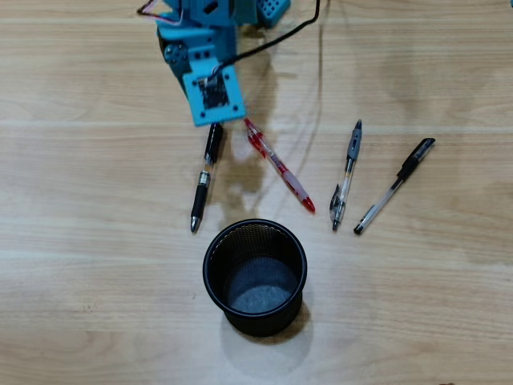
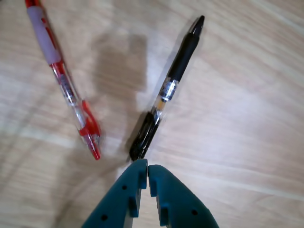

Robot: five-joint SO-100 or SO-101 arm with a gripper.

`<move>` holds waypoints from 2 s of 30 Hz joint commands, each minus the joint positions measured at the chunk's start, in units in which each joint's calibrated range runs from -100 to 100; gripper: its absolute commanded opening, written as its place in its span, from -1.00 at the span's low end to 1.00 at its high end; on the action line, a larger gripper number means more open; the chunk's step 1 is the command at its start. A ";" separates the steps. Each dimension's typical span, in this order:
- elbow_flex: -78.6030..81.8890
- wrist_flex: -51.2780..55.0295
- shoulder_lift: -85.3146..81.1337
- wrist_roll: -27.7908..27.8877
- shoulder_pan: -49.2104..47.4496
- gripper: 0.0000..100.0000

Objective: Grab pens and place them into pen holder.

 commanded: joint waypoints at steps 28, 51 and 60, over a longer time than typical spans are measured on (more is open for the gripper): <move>-25.64 -0.58 30.28 -7.03 -0.62 -0.60; -25.10 4.34 38.09 -10.96 -1.07 -0.62; -25.73 4.25 37.24 -10.91 -0.89 -0.95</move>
